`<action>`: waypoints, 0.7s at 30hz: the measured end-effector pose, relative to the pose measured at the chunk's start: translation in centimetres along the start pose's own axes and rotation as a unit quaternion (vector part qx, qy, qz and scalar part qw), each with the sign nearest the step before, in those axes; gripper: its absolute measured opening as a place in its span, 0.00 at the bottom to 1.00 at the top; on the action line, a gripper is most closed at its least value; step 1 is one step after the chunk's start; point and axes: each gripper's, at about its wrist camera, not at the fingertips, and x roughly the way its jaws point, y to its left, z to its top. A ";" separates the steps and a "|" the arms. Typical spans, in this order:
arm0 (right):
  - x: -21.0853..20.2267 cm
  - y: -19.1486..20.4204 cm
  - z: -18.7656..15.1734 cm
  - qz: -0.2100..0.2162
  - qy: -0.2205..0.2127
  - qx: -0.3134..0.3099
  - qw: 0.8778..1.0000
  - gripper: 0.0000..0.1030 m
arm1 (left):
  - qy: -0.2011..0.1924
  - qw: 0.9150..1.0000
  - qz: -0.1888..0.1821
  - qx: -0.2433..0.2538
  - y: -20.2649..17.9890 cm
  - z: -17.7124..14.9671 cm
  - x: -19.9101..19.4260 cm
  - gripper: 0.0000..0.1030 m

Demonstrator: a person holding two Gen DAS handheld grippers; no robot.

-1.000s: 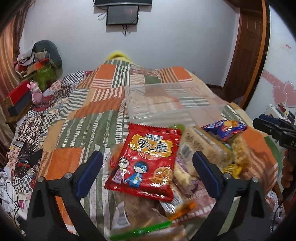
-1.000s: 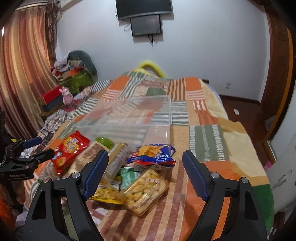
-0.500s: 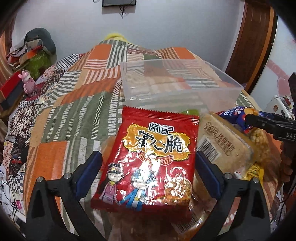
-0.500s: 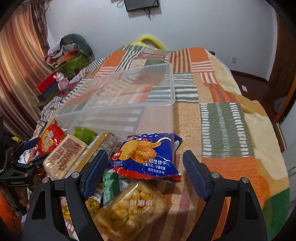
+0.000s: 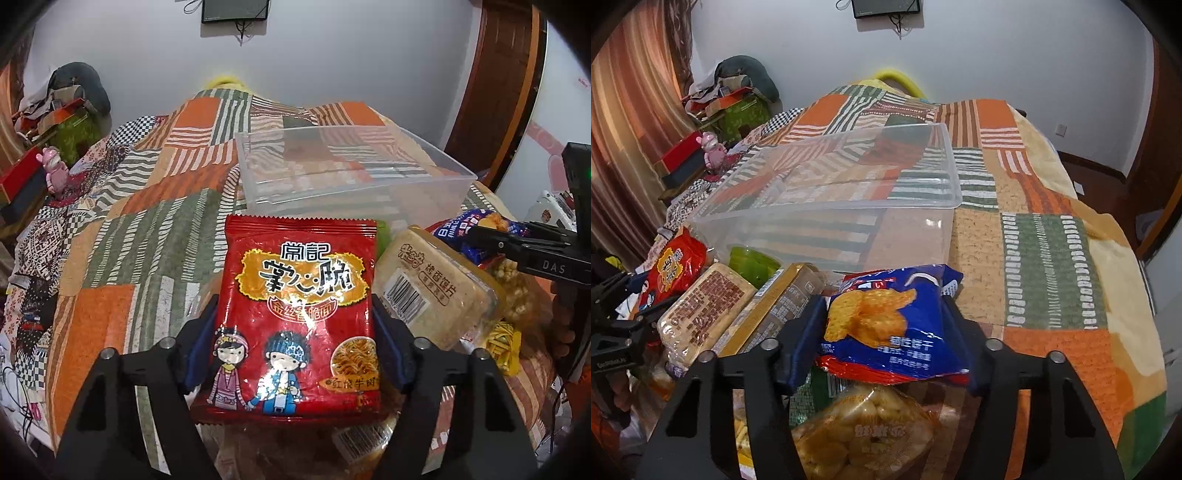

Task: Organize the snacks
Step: 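Lift both bags and carry them over the clear plastic box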

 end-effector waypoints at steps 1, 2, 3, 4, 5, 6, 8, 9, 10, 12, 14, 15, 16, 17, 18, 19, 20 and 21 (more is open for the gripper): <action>-0.1 0.0 0.0 -0.001 -0.002 0.001 1.000 0.52 | 0.000 1.000 0.000 -0.003 0.1 0.0 -0.2 0.68; -0.2 -0.1 0.1 -0.002 -0.002 0.001 1.000 0.51 | 0.000 1.000 -0.001 -0.004 0.2 0.0 -0.3 0.67; -0.4 -0.1 0.1 -0.003 -0.004 0.001 1.000 0.51 | -0.001 1.000 -0.002 -0.007 0.3 0.0 -0.7 0.67; -0.7 -0.2 0.0 -0.003 -0.006 0.002 1.000 0.51 | -0.003 1.000 -0.002 -0.009 0.4 0.1 -1.0 0.66; -0.9 -0.2 -0.1 -0.002 -0.008 0.002 1.000 0.51 | -0.006 1.000 -0.003 -0.010 0.4 0.1 -1.3 0.66; -1.1 -0.3 -0.1 -0.001 -0.010 0.003 1.000 0.50 | -0.009 1.000 -0.002 -0.010 0.4 0.1 -1.7 0.66; -1.6 -0.3 -0.1 -0.002 -0.015 0.007 1.000 0.50 | -0.017 1.000 0.001 -0.009 0.4 0.2 -2.4 0.66; -1.9 -0.4 -0.1 -0.002 -0.018 0.009 1.000 0.50 | -0.020 1.000 0.003 -0.008 0.4 0.2 -2.7 0.66; -2.3 -0.4 -0.1 -0.002 -0.022 0.012 1.000 0.50 | -0.025 1.000 0.005 -0.007 0.3 0.4 -3.1 0.66; -3.0 -0.3 0.1 -0.003 -0.031 0.013 0.999 0.50 | -0.034 0.999 0.005 -0.009 0.3 0.6 -3.8 0.66; -3.8 -0.3 0.3 -0.003 -0.042 0.012 0.999 0.50 | -0.044 0.999 0.003 -0.012 0.3 1.1 -4.5 0.66; -4.2 -0.2 0.4 -0.003 -0.047 0.010 0.999 0.50 | -0.049 0.999 0.002 -0.013 0.2 1.5 -4.7 0.66; -4.5 -0.1 0.6 -0.002 -0.052 0.008 0.999 0.50 | -0.055 0.998 0.001 -0.015 0.2 1.9 -5.0 0.66; -4.9 0.0 0.8 -0.002 -0.058 0.006 0.998 0.50 | -0.060 0.998 0.000 -0.017 0.2 2.4 -5.2 0.66; -5.2 0.2 1.1 -0.002 -0.063 0.003 0.998 0.50 | -0.065 0.998 -0.001 -0.018 0.2 2.8 -5.3 0.66; -5.5 0.2 1.3 -0.002 -0.070 0.000 0.998 0.50 | -0.070 0.997 -0.002 -0.018 0.2 3.3 -5.4 0.66; -5.7 0.2 1.5 -0.002 -0.075 -0.001 0.997 0.50 | -0.073 0.997 -0.003 -0.018 0.1 3.6 -5.5 0.66; -6.0 0.4 1.7 -0.002 -0.080 -0.003 0.997 0.50 | -0.078 0.997 -0.006 -0.018 0.0 4.3 -5.6 0.66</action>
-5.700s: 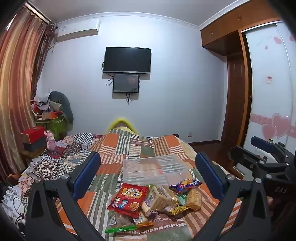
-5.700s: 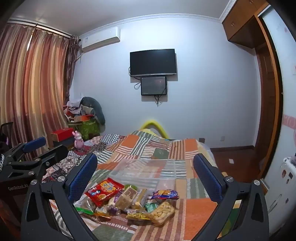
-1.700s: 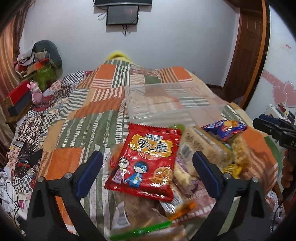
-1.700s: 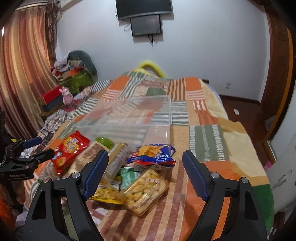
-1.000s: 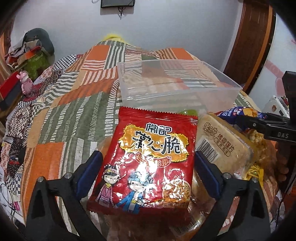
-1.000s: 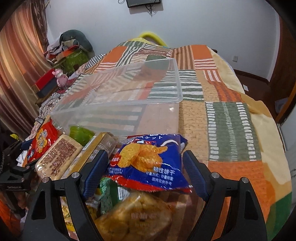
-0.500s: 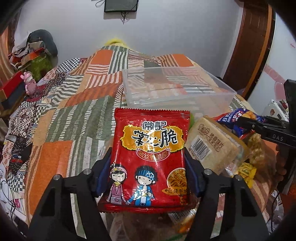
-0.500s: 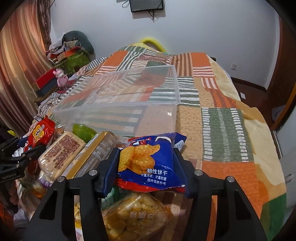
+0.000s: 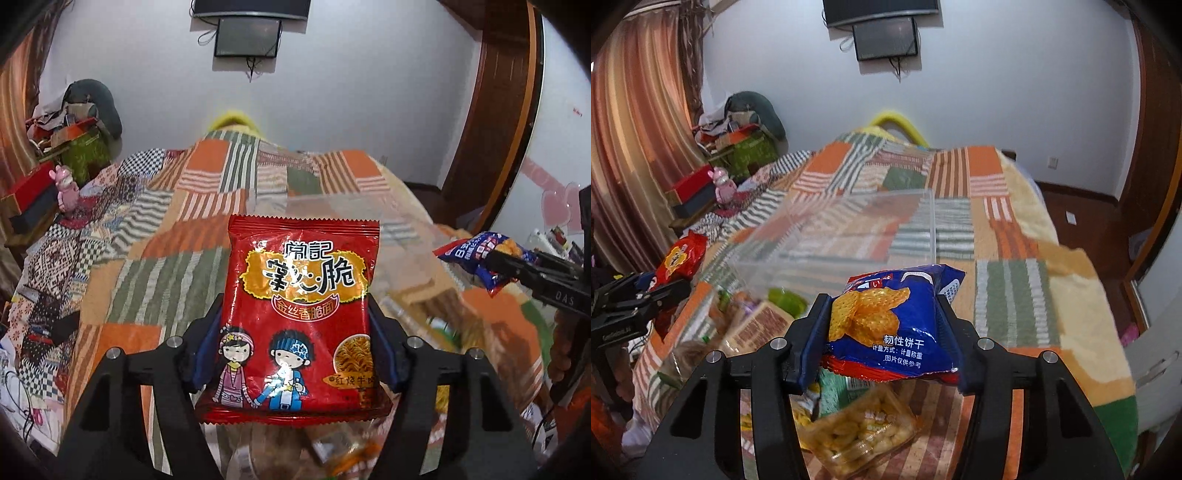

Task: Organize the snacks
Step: 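Lift both bags and carry them over the clear plastic box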

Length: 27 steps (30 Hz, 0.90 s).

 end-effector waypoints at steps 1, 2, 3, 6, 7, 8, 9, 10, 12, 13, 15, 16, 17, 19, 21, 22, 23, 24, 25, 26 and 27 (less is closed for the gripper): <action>0.0 0.0 0.4 0.001 -0.006 -0.002 1.000 0.50 | -0.003 1.000 -0.001 0.001 -0.1 0.4 0.1 0.66; -0.1 0.0 0.6 0.001 -0.009 -0.003 1.000 0.50 | -0.007 1.000 -0.002 0.002 -0.2 0.8 0.2 0.66; -0.1 0.1 0.8 0.000 -0.013 -0.004 1.000 0.50 | -0.010 1.000 -0.004 0.003 -0.3 1.4 0.3 0.66; 0.3 0.1 1.6 0.000 -0.023 -0.005 1.000 0.50 | -0.014 1.000 -0.009 0.004 -0.4 2.9 1.2 0.66; 0.5 0.1 2.0 0.001 -0.025 -0.005 1.000 0.50 | -0.012 1.000 -0.010 0.002 -0.4 3.4 1.6 0.66; 0.7 0.2 2.3 0.002 -0.028 -0.006 1.000 0.50 | -0.011 1.000 -0.012 0.001 -0.4 4.0 2.1 0.66; 0.9 0.2 2.4 0.001 -0.030 -0.006 1.000 0.50 | -0.011 1.000 -0.015 0.001 -0.4 4.5 2.5 0.66; 1.3 0.2 2.9 0.003 -0.032 -0.007 0.999 0.50 | -0.011 1.000 -0.015 0.002 -0.5 5.0 2.9 0.66; 1.8 0.3 3.3 0.004 -0.035 -0.008 0.999 0.50 | -0.011 1.000 -0.014 0.004 -0.6 5.8 3.7 0.66; 2.0 0.3 3.5 0.004 -0.036 -0.009 0.999 0.50 | -0.010 1.000 -0.013 0.005 -0.6 6.1 4.2 0.66; 2.6 0.4 4.0 0.004 -0.037 -0.010 0.999 0.50 | -0.004 1.000 -0.010 0.006 -0.7 6.7 5.3 0.66; 3.0 0.4 4.3 0.004 -0.037 -0.011 0.999 0.50 | -0.001 1.000 -0.009 0.007 -0.8 6.9 5.9 0.66; 3.3 0.4 4.5 0.005 -0.037 -0.012 0.999 0.50 | 0.003 1.000 -0.007 0.008 -0.8 7.1 6.5 0.66; 4.2 0.5 4.9 0.006 -0.034 -0.014 0.999 0.50 | 0.012 1.000 -0.004 0.013 -1.0 7.4 7.8 0.66; 5.0 0.6 5.1 0.006 -0.029 -0.018 0.999 0.50 | 0.022 1.000 -0.001 0.020 -1.1 7.5 9.0 0.66; 5.6 0.8 5.2 0.005 -0.025 -0.021 0.999 0.50 | 0.026 0.999 0.000 0.024 -1.2 7.7 9.5 0.66; 6.1 0.9 5.2 0.002 -0.021 -0.026 0.999 0.50 | 0.028 0.999 0.001 0.027 -1.3 7.7 10.0 0.66; 6.5 1.0 5.2 -0.001 -0.017 -0.031 0.999 0.50 | 0.035 0.999 0.002 0.031 -1.3 7.8 10.7 0.66; 7.2 1.1 5.2 -0.005 -0.010 -0.038 0.999 0.50 | 0.040 0.999 0.003 0.033 -1.4 7.8 11.1 0.66; 7.8 1.1 5.2 -0.006 -0.004 -0.041 0.999 0.50 | 0.048 0.998 0.003 0.034 -1.4 7.8 11.8 0.66; 8.1 1.0 5.2 -0.007 0.001 -0.042 0.999 0.50 | 0.055 0.998 0.003 0.033 -1.3 7.8 12.3 0.66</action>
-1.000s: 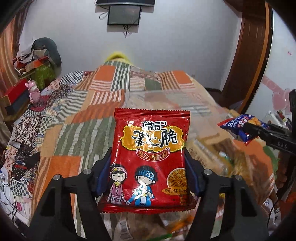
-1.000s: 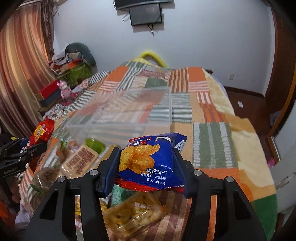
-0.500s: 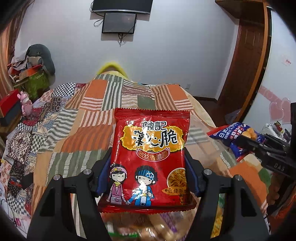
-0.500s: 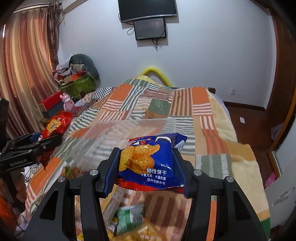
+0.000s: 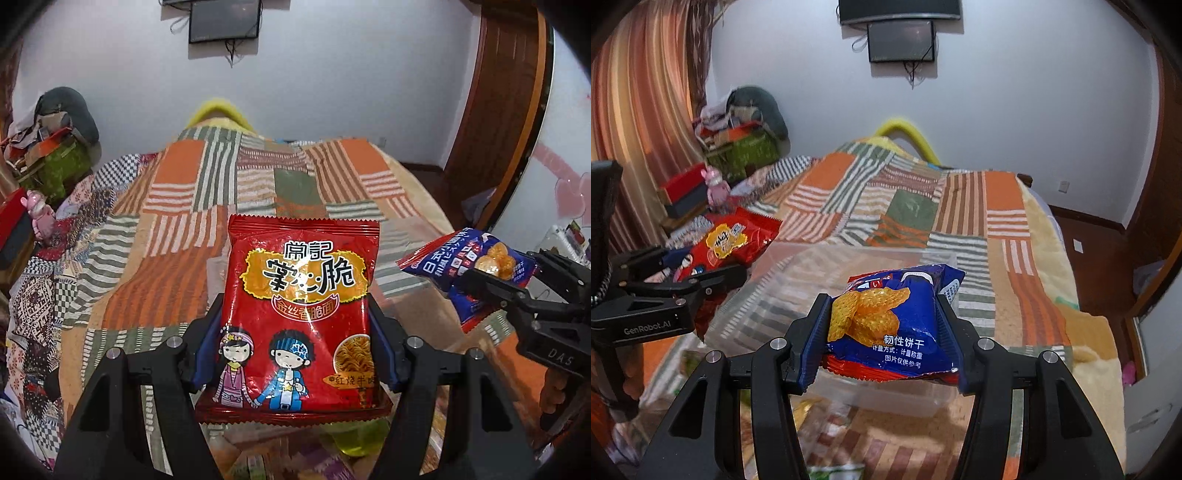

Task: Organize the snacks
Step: 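Lift both bags and carry them over the clear plastic box, then open both tools to drop the bags into the box, then withdraw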

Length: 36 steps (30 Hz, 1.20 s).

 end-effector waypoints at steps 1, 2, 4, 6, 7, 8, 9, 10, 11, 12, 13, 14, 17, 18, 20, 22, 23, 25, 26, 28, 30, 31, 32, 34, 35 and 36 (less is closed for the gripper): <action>0.6 0.0 0.0 0.000 0.008 -0.001 1.000 0.50 | 0.005 1.000 -0.002 -0.001 0.0 0.1 0.5 0.66; 1.0 -0.2 0.0 0.000 0.013 -0.002 1.000 0.50 | 0.012 1.000 -0.003 -0.003 0.1 0.2 0.9 0.66; 1.7 -0.2 -0.1 0.001 0.024 -0.004 1.000 0.50 | 0.023 1.000 -0.006 -0.004 0.0 0.3 1.8 0.66; 2.0 -0.1 -0.1 0.004 0.032 -0.008 0.999 0.50 | 0.032 0.999 -0.006 -0.004 -0.1 0.3 2.3 0.67; 2.2 -0.1 0.0 0.008 0.037 -0.009 0.999 0.51 | 0.039 0.999 -0.010 -0.002 -0.2 0.2 2.5 0.67; 2.3 -0.1 0.0 0.012 0.042 -0.008 0.999 0.51 | 0.042 0.999 -0.014 0.000 -0.4 0.2 2.6 0.67; 2.2 0.0 0.0 0.015 0.041 -0.009 0.999 0.51 | 0.046 0.999 -0.017 0.003 -0.5 0.1 2.7 0.67; 2.0 0.0 0.0 0.014 0.040 -0.011 0.999 0.52 | 0.045 0.999 -0.017 0.005 -0.6 0.0 2.5 0.68; 1.7 0.1 0.1 0.012 0.038 -0.015 0.999 0.52 | 0.043 0.999 -0.018 0.006 -0.8 -0.1 2.3 0.69; 1.3 0.2 0.2 0.011 0.034 -0.018 0.999 0.55 | 0.042 0.999 -0.019 0.008 -0.8 -0.1 2.0 0.69; 0.9 0.2 0.3 0.010 0.031 -0.018 0.999 0.59 | 0.038 0.999 -0.018 0.008 -0.9 0.0 1.6 0.70; 0.8 0.2 0.5 0.010 0.029 -0.017 0.999 0.60 | 0.035 0.999 -0.018 0.008 -0.9 0.1 1.3 0.71; -0.6 0.1 0.6 0.011 0.018 -0.015 1.000 0.60 | 0.023 1.000 -0.014 0.003 -0.8 0.3 -0.3 0.72; -1.3 0.0 0.5 0.012 0.014 -0.015 1.000 0.60 | 0.017 1.000 -0.015 0.000 -0.7 0.3 -1.1 0.72; -2.1 0.0 0.7 0.012 0.007 -0.013 1.000 0.60 | 0.010 1.000 -0.015 -0.005 -0.5 0.2 -2.4 0.73; -3.3 0.0 0.5 0.010 -0.001 -0.012 1.000 0.62 | 0.000 1.000 -0.010 -0.008 -0.3 -0.2 -4.2 0.77; -3.9 0.0 0.5 0.009 -0.005 -0.011 1.000 0.62 | -0.004 1.000 -0.007 -0.008 -0.1 -0.3 -4.8 0.77; -5.1 0.0 0.1 0.008 -0.012 -0.008 1.000 0.64 | -0.013 1.000 0.000 -0.009 0.2 -0.9 -6.6 0.80; -5.6 0.0 -0.1 0.008 -0.014 -0.007 1.000 0.64 | -0.016 1.000 0.002 -0.010 0.4 -1.3 -7.3 0.81; -6.7 0.0 -0.6 0.009 -0.016 -0.002 1.000 0.65 | -0.021 1.000 0.008 -0.013 0.8 -2.1 -8.6 0.84; -7.4 0.1 -1.1 0.008 -0.016 0.000 1.000 0.65 | -0.023 0.999 0.015 -0.017 1.3 -3.3 -10.0 0.87; -7.8 0.2 -1.5 0.006 -0.016 0.000 1.000 0.65 | -0.023 0.999 0.017 -0.019 1.4 -3.8 -10.5 0.88; -8.2 0.2 -1.8 0.005 -0.016 0.001 1.000 0.65 | -0.020 0.999 0.019 -0.021 1.6 -4.4 -10.8 0.88; -8.8 0.3 -2.6 0.005 -0.014 0.006 1.000 0.67 | -0.013 0.999 0.026 -0.023 2.0 -6.0 -11.4 0.88; -9.2 0.2 -3.1 0.005 -0.012 0.008 1.000 0.68 | -0.007 0.999 0.030 -0.025 2.2 -6.8 -11.7 0.88; -9.4 0.2 -3.5 0.003 -0.011 0.010 1.000 0.69 | -0.003 0.999 0.033 -0.027 2.4 -7.4 -11.7 0.88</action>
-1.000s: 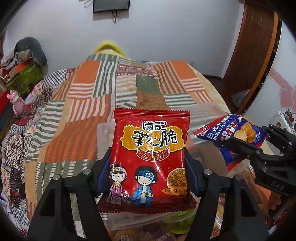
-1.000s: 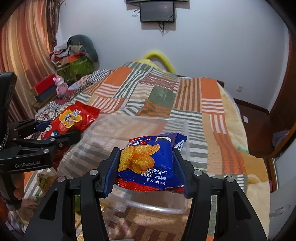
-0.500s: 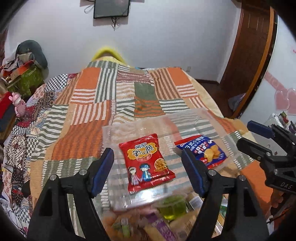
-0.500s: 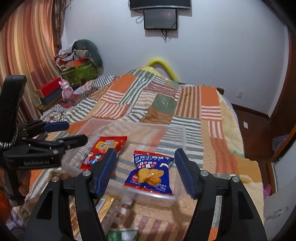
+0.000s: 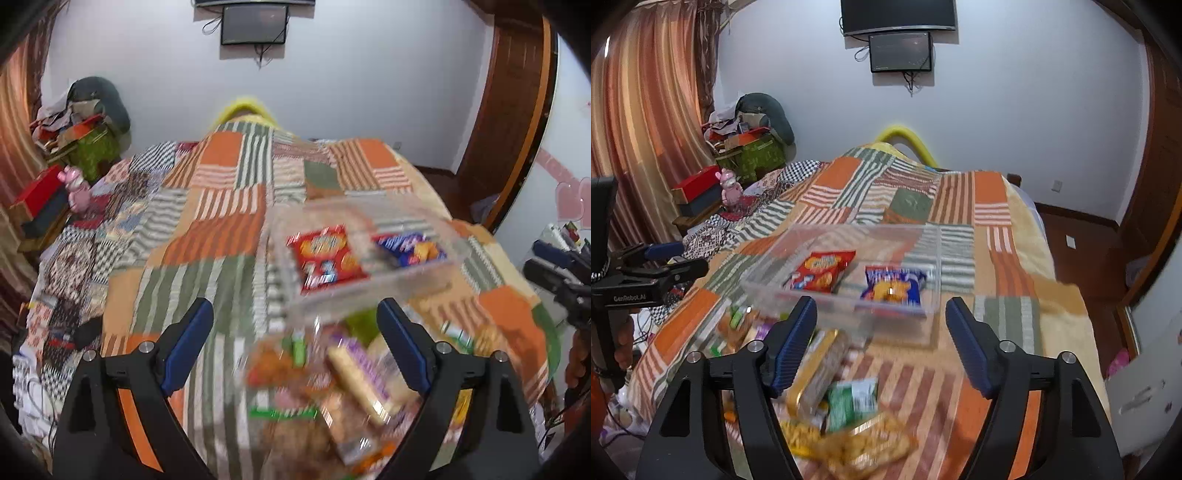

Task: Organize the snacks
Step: 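Open both tools to drop the bags into the box, then withdraw, then grasp the clear bread bag with the left tool while the right tool grasps the round-cookie pack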

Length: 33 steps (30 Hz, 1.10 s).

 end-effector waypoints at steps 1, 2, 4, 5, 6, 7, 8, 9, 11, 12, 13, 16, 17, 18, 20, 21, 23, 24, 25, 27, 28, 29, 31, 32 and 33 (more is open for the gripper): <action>-0.2 0.0 -0.6 -0.004 0.003 0.001 1.000 0.71 | 0.007 1.000 0.003 -0.004 0.4 -1.0 -0.2 0.88; -0.4 0.0 -1.2 -0.007 0.004 0.002 1.000 0.71 | 0.012 1.000 0.003 -0.009 0.7 -1.7 -0.1 0.88; -0.6 0.0 -2.4 -0.013 0.012 0.004 1.000 0.72 | 0.025 1.000 0.007 -0.015 1.2 -3.1 0.0 0.88; -0.6 0.0 -3.1 -0.015 0.018 0.006 1.000 0.72 | 0.030 0.999 0.009 -0.016 1.3 -4.0 0.1 0.88; -0.6 0.0 -3.6 -0.015 0.024 0.009 1.000 0.72 | 0.037 0.999 0.013 -0.016 1.5 -4.8 0.2 0.88; -0.3 -0.1 -4.4 -0.016 0.033 0.013 0.999 0.72 | 0.042 0.999 0.015 -0.015 1.6 -5.5 0.2 0.88; -0.3 -0.1 -4.8 -0.016 0.039 0.017 0.999 0.72 | 0.048 0.999 0.017 -0.016 1.7 -6.4 0.4 0.88; 0.0 -0.2 -5.3 -0.013 0.047 0.024 0.999 0.72 | 0.054 0.998 0.017 -0.019 1.9 -7.0 0.6 0.88; 0.3 -0.4 -6.1 -0.006 0.057 0.036 0.998 0.72 | 0.064 0.998 0.016 -0.024 2.0 -8.0 0.9 0.88; 0.5 -0.5 -6.4 -0.004 0.063 0.042 0.997 0.72 | 0.070 0.997 0.014 -0.027 2.1 -8.6 1.2 0.88; 0.8 -0.5 -6.7 -0.002 0.068 0.045 0.997 0.72 | 0.074 0.997 0.012 -0.029 2.2 -9.2 1.3 0.88; 1.7 -0.3 -7.5 -0.004 0.082 0.053 0.995 0.72 | 0.081 0.996 0.018 -0.028 2.2 -10.3 1.7 0.88; 1.9 -0.2 -7.7 -0.004 0.086 0.055 0.995 0.72 | 0.082 0.996 0.021 -0.027 2.2 -10.7 1.9 0.88; 2.1 -0.2 -7.9 -0.005 0.090 0.056 0.994 0.72 | 0.085 0.996 0.018 -0.030 2.3 -11.2 2.0 0.88; 2.4 0.0 -8.5 -0.006 0.098 0.057 0.994 0.72 | 0.094 0.995 0.016 -0.035 2.5 -11.8 2.4 0.88; 2.5 0.0 -8.8 -0.004 0.101 0.059 0.993 0.72 | 0.097 0.994 0.020 -0.035 2.5 -12.2 2.6 0.88; 2.4 -0.1 -9.0 -0.001 0.100 0.064 0.993 0.72 | 0.106 0.993 0.031 -0.033 2.7 -12.9 3.2 0.88; 2.3 -0.1 -9.1 0.000 0.101 0.065 0.993 0.72 | 0.109 0.993 0.030 -0.036 2.8 -13.2 3.5 0.88; 2.2 -0.1 -9.2 0.001 0.101 0.065 0.993 0.72 | 0.113 0.992 0.026 -0.042 3.0 -13.4 3.7 0.88; 2.1 -0.2 -9.3 0.004 0.104 0.065 0.992 0.72 | 0.112 0.992 0.025 -0.052 3.3 -13.8 4.1 0.86; 2.1 -0.2 -9.4 0.005 0.105 0.067 0.992 0.72 | 0.109 0.992 0.027 -0.051 3.3 -13.8 4.1 0.83; 2.1 -0.1 -9.5 0.007 0.107 0.069 0.992 0.72 | 0.106 0.993 0.029 -0.050 3.3 -13.9 4.1 0.80; 2.6 0.1 -9.6 0.013 0.115 0.072 0.991 0.72 | 0.101 0.993 0.031 -0.046 3.2 -13.9 4.0 0.70; 2.9 0.2 -9.5 0.014 0.121 0.074 0.990 0.72 | 0.099 0.994 0.031 -0.044 3.1 -13.9 3.9 0.66; 3.2 0.3 -9.6 0.010 0.123 0.074 0.990 0.72 | 0.096 0.994 0.034 -0.040 3.1 -13.8 3.7 0.61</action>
